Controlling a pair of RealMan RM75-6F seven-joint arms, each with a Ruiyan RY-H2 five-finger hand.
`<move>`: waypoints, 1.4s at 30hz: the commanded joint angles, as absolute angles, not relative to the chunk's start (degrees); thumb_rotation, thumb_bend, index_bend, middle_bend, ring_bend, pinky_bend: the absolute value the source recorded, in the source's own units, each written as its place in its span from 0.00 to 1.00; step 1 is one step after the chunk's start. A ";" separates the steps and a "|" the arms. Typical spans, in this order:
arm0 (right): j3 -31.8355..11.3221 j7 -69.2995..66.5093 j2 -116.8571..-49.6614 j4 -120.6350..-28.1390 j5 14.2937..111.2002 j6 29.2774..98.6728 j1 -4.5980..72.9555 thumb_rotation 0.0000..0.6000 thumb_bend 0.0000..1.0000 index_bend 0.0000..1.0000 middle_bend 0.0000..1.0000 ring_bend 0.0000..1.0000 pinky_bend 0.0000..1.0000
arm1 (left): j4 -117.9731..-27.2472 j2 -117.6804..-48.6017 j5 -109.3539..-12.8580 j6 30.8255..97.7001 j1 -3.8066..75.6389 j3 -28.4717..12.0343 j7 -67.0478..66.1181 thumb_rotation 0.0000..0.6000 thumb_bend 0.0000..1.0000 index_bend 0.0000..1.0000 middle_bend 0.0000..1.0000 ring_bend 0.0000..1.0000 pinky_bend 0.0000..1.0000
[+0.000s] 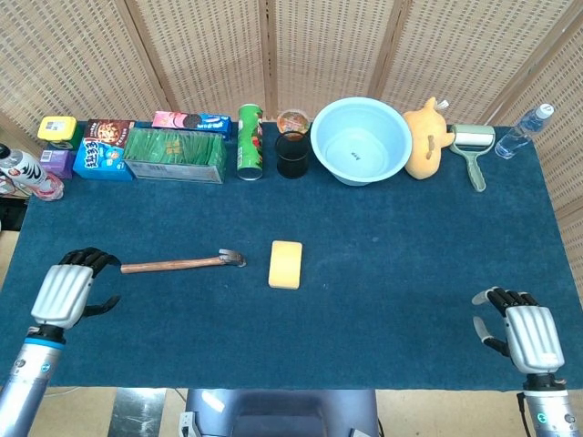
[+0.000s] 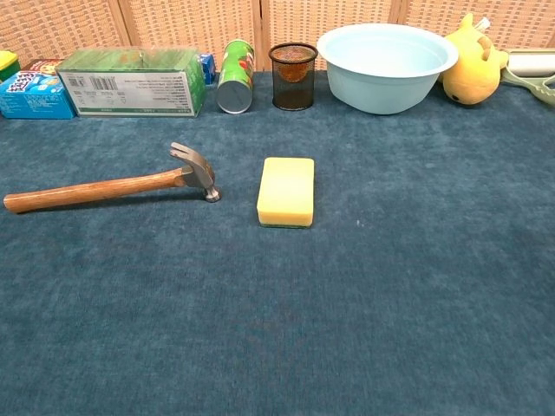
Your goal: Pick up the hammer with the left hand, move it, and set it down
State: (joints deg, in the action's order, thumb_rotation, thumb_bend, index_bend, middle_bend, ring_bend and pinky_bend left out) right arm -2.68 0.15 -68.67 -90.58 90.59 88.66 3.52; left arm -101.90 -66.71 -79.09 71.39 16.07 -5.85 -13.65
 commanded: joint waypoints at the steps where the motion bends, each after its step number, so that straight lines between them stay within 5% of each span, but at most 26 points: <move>1: -2.59 -0.28 -68.73 -90.22 90.56 89.17 3.15 1.00 0.39 0.45 0.45 0.46 0.40 | -100.60 -67.68 -74.52 62.73 22.31 -7.91 -16.29 1.00 0.28 0.34 0.35 0.22 0.23; 12: -2.45 -1.68 -68.79 -89.14 90.41 91.01 1.78 1.00 0.39 0.45 0.45 0.46 0.40 | -93.47 -76.49 -66.29 53.96 31.55 -9.80 -23.33 1.00 0.33 0.31 0.35 0.22 0.23; 22: -2.50 -2.26 -68.70 -88.69 90.32 91.57 1.22 1.00 0.39 0.45 0.45 0.46 0.40 | -87.51 -83.19 -62.69 52.38 35.26 -9.58 -24.52 1.00 0.35 0.29 0.34 0.22 0.24; 42: -2.68 -2.49 -68.37 -88.78 90.27 92.67 0.23 1.00 0.39 0.45 0.45 0.46 0.42 | -82.51 -85.88 -60.44 49.29 37.75 -7.69 -20.75 1.00 0.46 0.29 0.34 0.22 0.28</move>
